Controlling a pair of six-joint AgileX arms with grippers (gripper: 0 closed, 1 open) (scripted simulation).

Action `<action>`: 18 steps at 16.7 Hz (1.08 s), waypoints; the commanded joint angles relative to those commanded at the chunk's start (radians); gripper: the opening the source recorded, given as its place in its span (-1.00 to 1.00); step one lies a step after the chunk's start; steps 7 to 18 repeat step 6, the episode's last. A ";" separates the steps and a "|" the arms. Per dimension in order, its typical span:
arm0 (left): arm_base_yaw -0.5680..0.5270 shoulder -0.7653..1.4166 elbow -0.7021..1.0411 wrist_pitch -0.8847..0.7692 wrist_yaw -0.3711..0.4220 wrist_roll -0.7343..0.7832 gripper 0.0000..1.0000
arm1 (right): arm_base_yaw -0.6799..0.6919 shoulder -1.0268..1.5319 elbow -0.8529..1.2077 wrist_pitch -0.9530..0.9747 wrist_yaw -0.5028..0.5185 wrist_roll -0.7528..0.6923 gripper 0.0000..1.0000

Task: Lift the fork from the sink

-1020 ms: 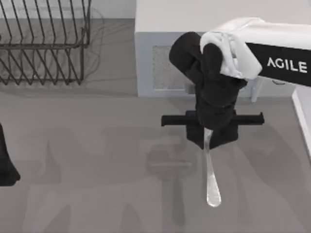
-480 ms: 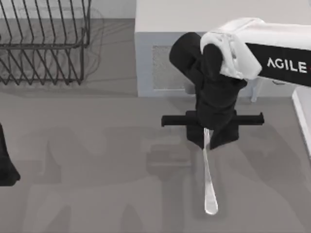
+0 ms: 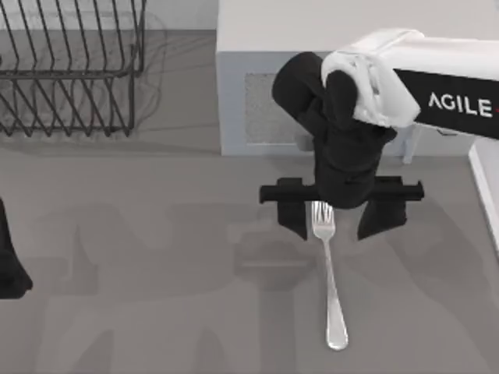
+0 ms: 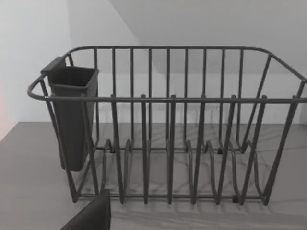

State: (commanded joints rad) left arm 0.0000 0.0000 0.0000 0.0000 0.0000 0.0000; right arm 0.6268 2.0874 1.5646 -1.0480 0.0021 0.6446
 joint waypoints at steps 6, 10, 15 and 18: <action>0.000 0.000 0.000 0.000 0.000 0.000 1.00 | 0.000 0.000 0.000 0.000 0.000 0.000 1.00; 0.000 0.000 0.000 0.000 0.000 0.000 1.00 | 0.000 0.000 0.000 0.000 0.000 0.000 1.00; 0.000 0.000 0.000 0.000 0.000 0.000 1.00 | 0.000 0.000 0.000 0.000 0.000 0.000 1.00; 0.000 0.000 0.000 0.000 0.000 0.000 1.00 | 0.000 0.000 0.000 0.000 0.000 0.000 1.00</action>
